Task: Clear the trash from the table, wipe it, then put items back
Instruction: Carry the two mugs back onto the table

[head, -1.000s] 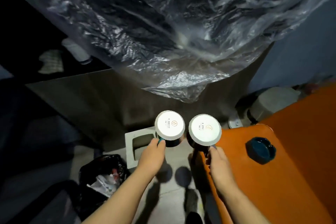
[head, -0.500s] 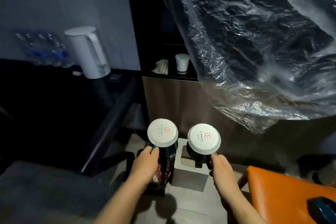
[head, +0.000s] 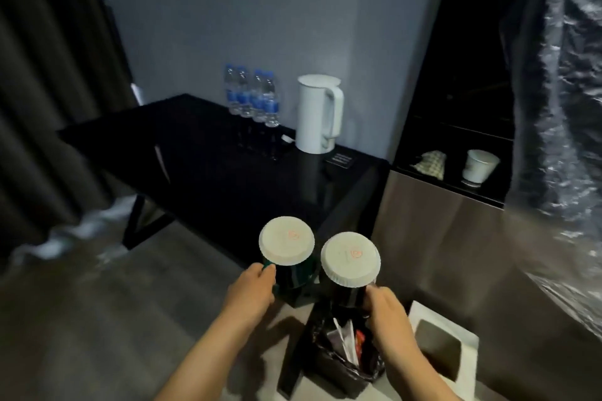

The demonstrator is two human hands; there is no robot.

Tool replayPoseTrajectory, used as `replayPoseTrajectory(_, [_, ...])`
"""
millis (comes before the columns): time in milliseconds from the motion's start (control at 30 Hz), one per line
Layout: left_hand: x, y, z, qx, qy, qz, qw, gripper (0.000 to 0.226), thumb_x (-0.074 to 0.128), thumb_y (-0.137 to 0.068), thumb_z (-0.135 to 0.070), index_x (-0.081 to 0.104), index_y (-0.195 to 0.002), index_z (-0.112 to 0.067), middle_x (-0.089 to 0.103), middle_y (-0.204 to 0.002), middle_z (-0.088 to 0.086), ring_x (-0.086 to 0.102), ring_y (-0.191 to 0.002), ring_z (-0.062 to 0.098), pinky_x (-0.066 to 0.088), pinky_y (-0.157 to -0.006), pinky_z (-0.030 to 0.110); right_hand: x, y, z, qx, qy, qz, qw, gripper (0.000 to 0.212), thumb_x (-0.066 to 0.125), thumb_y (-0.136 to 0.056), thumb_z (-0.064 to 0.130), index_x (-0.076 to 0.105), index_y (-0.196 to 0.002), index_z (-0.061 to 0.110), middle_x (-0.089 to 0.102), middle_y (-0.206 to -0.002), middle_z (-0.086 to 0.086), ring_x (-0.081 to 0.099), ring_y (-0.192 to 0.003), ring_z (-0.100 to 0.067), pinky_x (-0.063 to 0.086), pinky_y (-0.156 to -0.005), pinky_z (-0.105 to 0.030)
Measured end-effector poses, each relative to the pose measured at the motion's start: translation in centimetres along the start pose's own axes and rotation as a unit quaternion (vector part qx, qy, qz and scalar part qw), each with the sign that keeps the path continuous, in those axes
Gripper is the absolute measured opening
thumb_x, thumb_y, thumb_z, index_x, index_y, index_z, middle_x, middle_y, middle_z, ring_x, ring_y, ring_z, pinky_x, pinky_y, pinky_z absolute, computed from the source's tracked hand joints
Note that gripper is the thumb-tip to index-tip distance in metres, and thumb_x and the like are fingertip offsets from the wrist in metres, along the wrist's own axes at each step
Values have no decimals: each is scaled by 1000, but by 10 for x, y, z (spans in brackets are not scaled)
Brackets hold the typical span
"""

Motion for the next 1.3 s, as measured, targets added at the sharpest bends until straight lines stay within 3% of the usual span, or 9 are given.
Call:
replayPoseTrajectory(133, [-72,-51,16,-6,24,-30,999,30,38,-100,-31,48,-78,-14,55,-73,8,55,-71,21,36,-60,29,86,-20,35,-6,-20,13,1000,29,42,-94,35,49,-72,16,53,-82,-7,49,-79,-22,38,-74,-38])
replayPoseTrajectory(300, [-157,-120,28,-1,14,-58,998,32,41,-98,-34,48,-75,-13,55,-73,7,54,-69,23,37,-64,30,186,-48,78,3,-23,34,999,28,40,-97,29,45,-76,12,47,-75,-6,42,-70,-19,30,-65,-32])
replayPoseTrajectory(400, [-197,-160,33,-1,0,-52,999,31,40,-99,-34,48,-76,-15,56,-80,6,59,-76,26,38,-67,32,238,-66,101,-4,-31,42,999,30,39,-98,30,44,-73,13,45,-73,-4,41,-67,-17,30,-61,-30])
replayPoseTrajectory(733, [-287,-266,32,-18,9,-82,996,32,39,-100,-33,48,-75,-16,58,-78,8,63,-84,30,44,-76,34,357,-134,167,-2,-28,71,997,28,37,-99,31,49,-79,15,50,-82,-3,44,-72,-15,34,-62,-28])
replayPoseTrajectory(867, [-313,-317,26,-14,19,-98,995,31,40,-100,-31,48,-75,-15,55,-76,5,61,-81,29,38,-70,31,400,-175,197,-13,-26,85,996,29,37,-98,31,49,-79,13,50,-82,-4,44,-72,-16,35,-62,-29])
replayPoseTrajectory(1167, [-382,-433,11,-19,91,-129,987,31,43,-98,-34,51,-75,-14,53,-67,3,54,-62,21,40,-68,32,491,-263,275,-30,-31,128,991,30,37,-99,33,48,-79,13,51,-81,-2,45,-71,-14,36,-61,-29])
replayPoseTrajectory(1300, [-409,-472,9,-27,106,-122,986,30,40,-99,-34,50,-77,-18,52,-66,2,49,-58,15,35,-57,30,527,-291,291,-25,-22,135,990,31,36,-99,34,49,-80,14,52,-82,-2,46,-71,-14,38,-64,-29])
Point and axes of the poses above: each hand's wrist, its own y-axis away from the middle knuckle, its own x-axis out of the palm, z = x × y, the point moved 6 cm from there along -y, towards the middle knuckle
